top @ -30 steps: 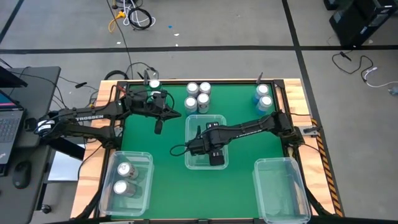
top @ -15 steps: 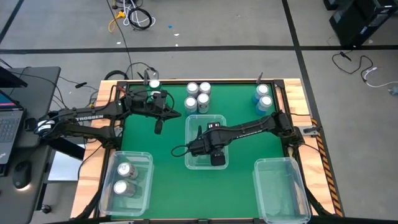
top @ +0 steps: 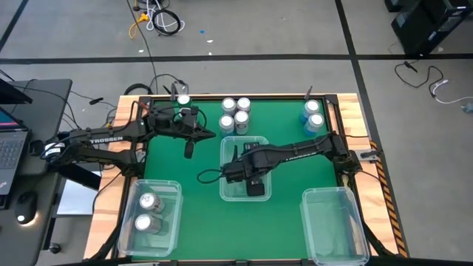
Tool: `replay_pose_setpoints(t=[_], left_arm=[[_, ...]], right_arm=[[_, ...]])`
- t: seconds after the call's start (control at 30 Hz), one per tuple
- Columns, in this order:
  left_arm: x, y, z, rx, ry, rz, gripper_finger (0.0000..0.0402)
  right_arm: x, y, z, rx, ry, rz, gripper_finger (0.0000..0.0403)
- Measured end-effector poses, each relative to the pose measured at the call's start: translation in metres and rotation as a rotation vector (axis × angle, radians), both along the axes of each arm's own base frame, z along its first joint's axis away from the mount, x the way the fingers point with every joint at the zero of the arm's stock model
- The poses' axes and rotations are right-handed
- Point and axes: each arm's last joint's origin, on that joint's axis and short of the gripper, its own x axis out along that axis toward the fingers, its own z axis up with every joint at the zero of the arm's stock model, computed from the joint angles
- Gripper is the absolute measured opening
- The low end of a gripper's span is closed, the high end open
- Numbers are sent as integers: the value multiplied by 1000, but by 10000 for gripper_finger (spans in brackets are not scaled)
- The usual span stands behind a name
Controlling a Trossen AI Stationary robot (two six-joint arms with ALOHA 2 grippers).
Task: Sort soda cans
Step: Put the green soda can into the top transparent bin
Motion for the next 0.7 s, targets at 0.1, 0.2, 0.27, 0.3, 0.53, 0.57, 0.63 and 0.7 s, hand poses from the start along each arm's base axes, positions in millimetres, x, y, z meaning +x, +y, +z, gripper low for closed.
replay_pose_setpoints(t=[0.1,0.2,0.27,0.3,0.53,0.57,0.63,0.7], left_arm=[[0,0,3,9,-20,0,8],[1,0,8,12,-27,0,8],[1,1,12,10,-15,-1,8],[1,1,14,11,2,-2,8],[0,1,28,26,105,21,4],[-1,1,28,24,116,25,3],[-1,1,28,20,126,28,3],[-1,1,27,15,138,28,3]], right_arm=[[6,1,1,17,-56,24,289],[15,0,-8,63,-115,38,235],[18,-2,-16,91,-118,40,192],[18,-4,-21,92,-113,35,168],[16,-12,-46,68,-53,20,13],[16,-12,-47,55,-50,20,7],[15,-12,-49,51,-44,19,15],[14,-12,-49,51,-36,14,27]])
